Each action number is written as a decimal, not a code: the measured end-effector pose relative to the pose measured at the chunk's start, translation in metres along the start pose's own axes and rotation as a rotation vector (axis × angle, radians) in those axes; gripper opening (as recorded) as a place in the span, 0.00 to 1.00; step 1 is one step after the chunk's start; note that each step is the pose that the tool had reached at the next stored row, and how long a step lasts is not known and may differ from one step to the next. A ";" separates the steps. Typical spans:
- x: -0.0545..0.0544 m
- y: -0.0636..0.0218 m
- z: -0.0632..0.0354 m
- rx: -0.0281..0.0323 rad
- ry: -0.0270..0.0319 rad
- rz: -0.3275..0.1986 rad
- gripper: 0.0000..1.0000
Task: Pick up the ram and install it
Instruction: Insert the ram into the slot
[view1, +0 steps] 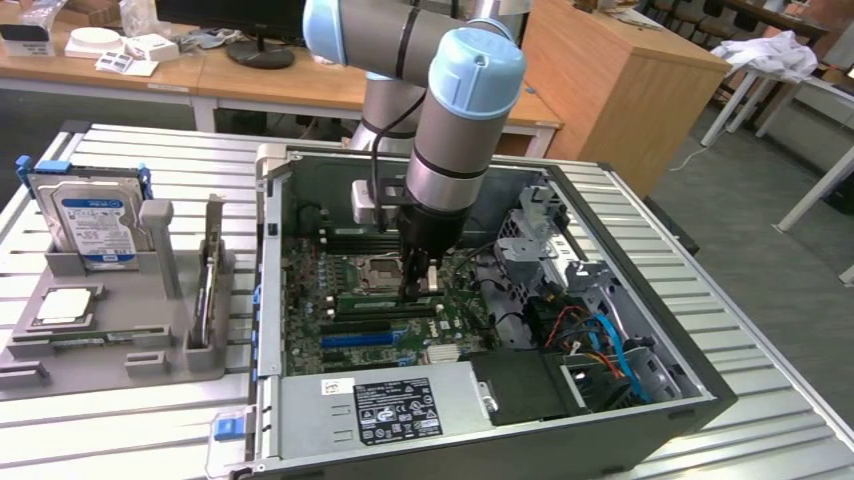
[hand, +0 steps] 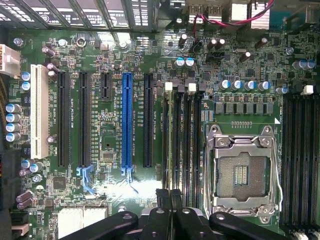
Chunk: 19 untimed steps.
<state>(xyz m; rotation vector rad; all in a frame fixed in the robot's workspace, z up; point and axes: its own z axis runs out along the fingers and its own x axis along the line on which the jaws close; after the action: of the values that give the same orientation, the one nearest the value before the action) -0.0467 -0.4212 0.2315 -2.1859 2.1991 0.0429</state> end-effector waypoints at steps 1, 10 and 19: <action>0.000 0.0000 0.0000 0.0000 0.0000 0.000 0.11; 0.000 0.0000 0.0010 0.0000 -0.0001 0.000 0.11; 0.000 0.0006 0.0020 0.0002 -0.0003 0.000 0.11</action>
<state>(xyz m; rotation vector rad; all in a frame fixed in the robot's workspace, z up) -0.0473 -0.4212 0.2295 -2.1857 2.1989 0.0430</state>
